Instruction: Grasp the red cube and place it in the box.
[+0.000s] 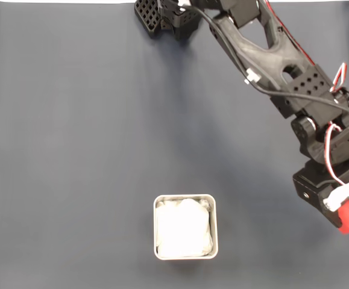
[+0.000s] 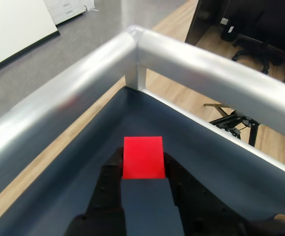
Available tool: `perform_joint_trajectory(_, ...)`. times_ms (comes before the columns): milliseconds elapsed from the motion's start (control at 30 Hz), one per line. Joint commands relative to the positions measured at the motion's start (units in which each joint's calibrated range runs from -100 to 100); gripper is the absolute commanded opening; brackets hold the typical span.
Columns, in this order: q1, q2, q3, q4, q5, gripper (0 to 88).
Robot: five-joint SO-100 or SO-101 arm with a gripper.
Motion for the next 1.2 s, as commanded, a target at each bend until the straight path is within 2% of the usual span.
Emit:
perform_joint_trajectory(0, 1.4, -7.3, 0.0, 1.0, 0.0, 7.9)
perform_joint_trajectory(467, 5.6, -17.6, 7.5, 4.0, -0.3, 7.9)
perform_joint_trajectory(1167, 12.2, -35.7, 28.8, 3.7, -1.0, 7.9)
